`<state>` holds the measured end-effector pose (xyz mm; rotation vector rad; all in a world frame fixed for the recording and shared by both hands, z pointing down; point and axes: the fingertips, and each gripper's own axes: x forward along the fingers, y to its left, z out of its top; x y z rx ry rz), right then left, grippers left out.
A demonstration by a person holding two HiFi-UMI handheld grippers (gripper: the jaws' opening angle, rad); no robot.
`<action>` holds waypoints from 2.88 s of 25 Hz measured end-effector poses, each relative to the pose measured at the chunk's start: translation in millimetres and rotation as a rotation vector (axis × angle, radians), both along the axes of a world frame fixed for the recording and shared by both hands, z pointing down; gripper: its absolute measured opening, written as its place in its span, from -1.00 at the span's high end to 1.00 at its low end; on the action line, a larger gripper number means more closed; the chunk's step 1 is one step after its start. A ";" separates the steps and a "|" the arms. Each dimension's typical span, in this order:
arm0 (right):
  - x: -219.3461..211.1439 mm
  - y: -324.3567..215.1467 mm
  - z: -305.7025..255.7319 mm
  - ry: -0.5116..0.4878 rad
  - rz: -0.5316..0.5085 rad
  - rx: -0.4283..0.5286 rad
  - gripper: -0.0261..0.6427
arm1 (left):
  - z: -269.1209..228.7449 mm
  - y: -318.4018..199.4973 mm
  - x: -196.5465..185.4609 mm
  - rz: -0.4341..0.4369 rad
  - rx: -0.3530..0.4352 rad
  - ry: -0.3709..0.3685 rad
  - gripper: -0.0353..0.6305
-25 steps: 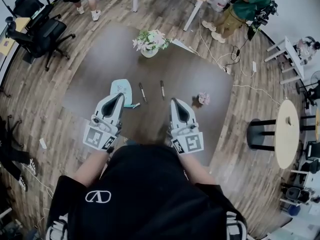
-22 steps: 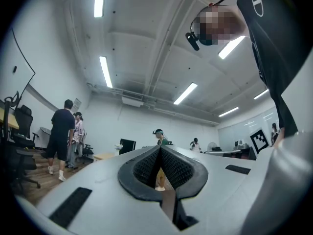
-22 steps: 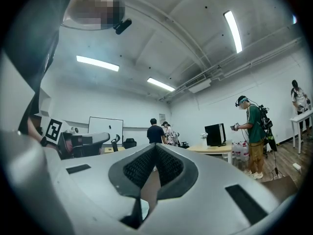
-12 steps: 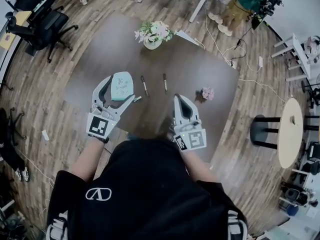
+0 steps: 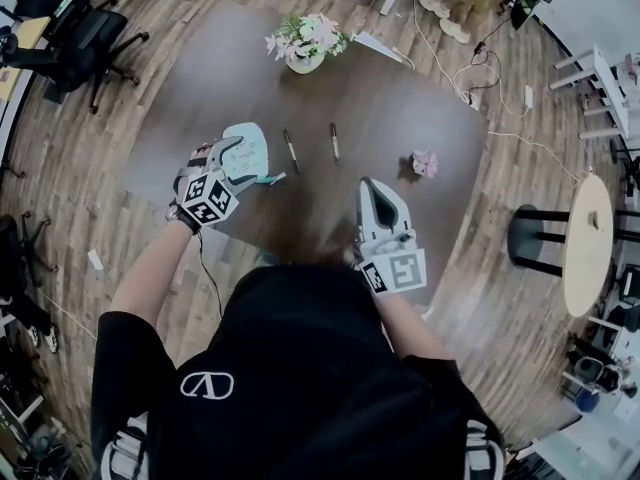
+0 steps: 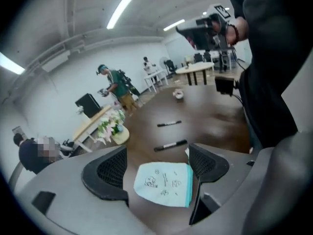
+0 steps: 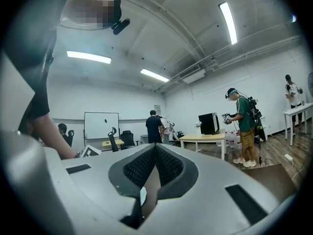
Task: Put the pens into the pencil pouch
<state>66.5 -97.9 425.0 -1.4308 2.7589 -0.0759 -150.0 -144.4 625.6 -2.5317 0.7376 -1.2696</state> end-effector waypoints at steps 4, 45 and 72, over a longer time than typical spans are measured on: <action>3.7 1.0 9.0 0.016 0.015 -0.025 0.93 | 80.9 6.7 -15.2 0.061 -0.192 -0.144 -0.22; 19.8 -2.1 13.1 -0.042 0.051 -0.047 0.93 | 26.4 -25.8 -21.8 -0.378 -0.605 0.416 0.87; 16.9 -6.4 -11.1 0.048 0.118 0.076 0.07 | -188.5 40.2 41.1 -0.496 -0.446 1.358 0.87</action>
